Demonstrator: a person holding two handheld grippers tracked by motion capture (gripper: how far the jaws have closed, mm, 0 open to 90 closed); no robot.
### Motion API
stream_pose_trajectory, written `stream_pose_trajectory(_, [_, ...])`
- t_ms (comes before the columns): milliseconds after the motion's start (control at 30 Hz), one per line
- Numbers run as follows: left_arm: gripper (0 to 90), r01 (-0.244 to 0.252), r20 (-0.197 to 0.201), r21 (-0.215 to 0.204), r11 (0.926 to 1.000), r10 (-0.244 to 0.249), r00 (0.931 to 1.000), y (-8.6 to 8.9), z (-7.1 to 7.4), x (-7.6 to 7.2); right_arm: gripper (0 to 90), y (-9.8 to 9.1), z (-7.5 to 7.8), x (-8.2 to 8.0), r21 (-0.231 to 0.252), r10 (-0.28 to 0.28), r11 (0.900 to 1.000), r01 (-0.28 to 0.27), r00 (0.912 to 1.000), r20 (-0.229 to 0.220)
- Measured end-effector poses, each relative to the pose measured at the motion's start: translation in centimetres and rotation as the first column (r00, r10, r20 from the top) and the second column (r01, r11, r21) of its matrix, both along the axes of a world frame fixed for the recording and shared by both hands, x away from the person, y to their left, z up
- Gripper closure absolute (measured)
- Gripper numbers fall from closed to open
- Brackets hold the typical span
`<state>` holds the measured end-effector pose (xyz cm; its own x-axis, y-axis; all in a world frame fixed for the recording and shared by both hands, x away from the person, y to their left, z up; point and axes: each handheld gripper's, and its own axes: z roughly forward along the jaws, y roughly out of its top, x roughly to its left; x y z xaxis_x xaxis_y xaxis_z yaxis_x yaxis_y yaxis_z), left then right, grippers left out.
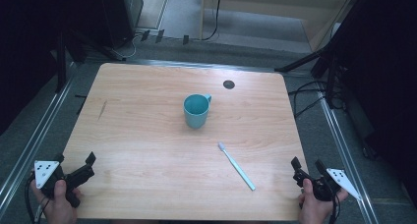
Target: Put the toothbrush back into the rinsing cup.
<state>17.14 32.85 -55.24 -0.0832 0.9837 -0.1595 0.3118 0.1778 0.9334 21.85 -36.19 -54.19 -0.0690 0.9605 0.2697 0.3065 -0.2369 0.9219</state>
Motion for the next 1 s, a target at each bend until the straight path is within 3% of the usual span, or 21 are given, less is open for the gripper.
stream_pose_trajectory(67, [1.1,0.001,0.0,0.0,1.0,-0.001,1.0,0.0,0.0,0.0,7.1,0.1,0.0,0.0,-0.008,-0.001,1.0,0.001,1.0,-0.001])
stream_pose_trajectory(133, [1.1,-0.002,0.001,-0.005,1.0,0.002,1.0,0.1,0.0,0.0,16.1,0.3,0.1,-0.1,-0.017,0.001,0.9999,-0.001,1.0,0.008])
stream_pose_trajectory(200, [1.1,-0.003,0.005,-0.011,0.9999,0.003,1.0,0.1,0.0,0.0,16.9,0.4,0.1,-0.1,-0.026,0.003,0.9997,-0.003,1.0,0.008])
stream_pose_trajectory(300, [1.1,-0.004,0.003,-0.016,0.9999,0.004,1.0,0.3,0.0,0.0,24.7,1.0,0.2,0.1,-0.075,-0.028,0.9969,0.026,0.9993,-0.026])
stream_pose_trajectory(400, [1.1,-0.001,0.002,-0.019,0.9998,0.001,1.0,0.3,0.0,0.0,29.4,1.5,0.5,0.3,-0.103,-0.019,0.9946,0.015,0.9987,-0.047])
stream_pose_trajectory(567, [1.2,-0.002,0.003,-0.016,0.9999,0.002,1.0,0.3,0.0,0.0,35.7,2.8,1.2,0.5,-0.137,0.05,0.9889,-0.058,0.9971,-0.057])
stream_pose_trajectory(600, [1.2,-0.001,0.002,-0.015,0.9999,0.001,1.0,0.3,0.0,0.0,42.0,3.6,1.7,0.4,-0.157,0.116,0.9798,-0.125,0.9913,-0.062])
stream_pose_trajectory(633, [1.2,-0.001,0.002,-0.015,0.9999,0.001,1.0,0.3,0.0,0.0,42.0,3.6,1.7,0.4,-0.157,0.116,0.9798,-0.125,0.9913,-0.062])
stream_pose_trajectory(667, [1.2,-0.001,0.003,-0.015,0.9999,0.001,1.0,0.2,0.0,0.0,45.1,4.6,2.2,0.6,-0.178,0.181,0.9649,-0.193,0.98,-0.082])
stream_pose_trajectory(833, [1.1,-0.002,0.005,-0.016,0.9999,0.002,1.0,0.2,0.0,0.0,49.6,6.4,3.0,0.7,-0.221,0.24,0.939,-0.263,0.9624,-0.127])
stream_pose_trajectory(933, [1.1,0.0,0.001,-0.017,0.9999,0.0,1.0,0.3,0.0,0.0,50.3,7.4,3.4,0.8,-0.179,0.313,0.9218,-0.344,0.9328,-0.178])
stream_pose_trajectory(1000, [1.1,0.0,0.001,-0.018,0.9998,0.0,1.0,0.3,0.0,0.0,50.6,8.1,3.7,0.9,-0.171,0.343,0.9102,-0.377,0.9176,-0.201])
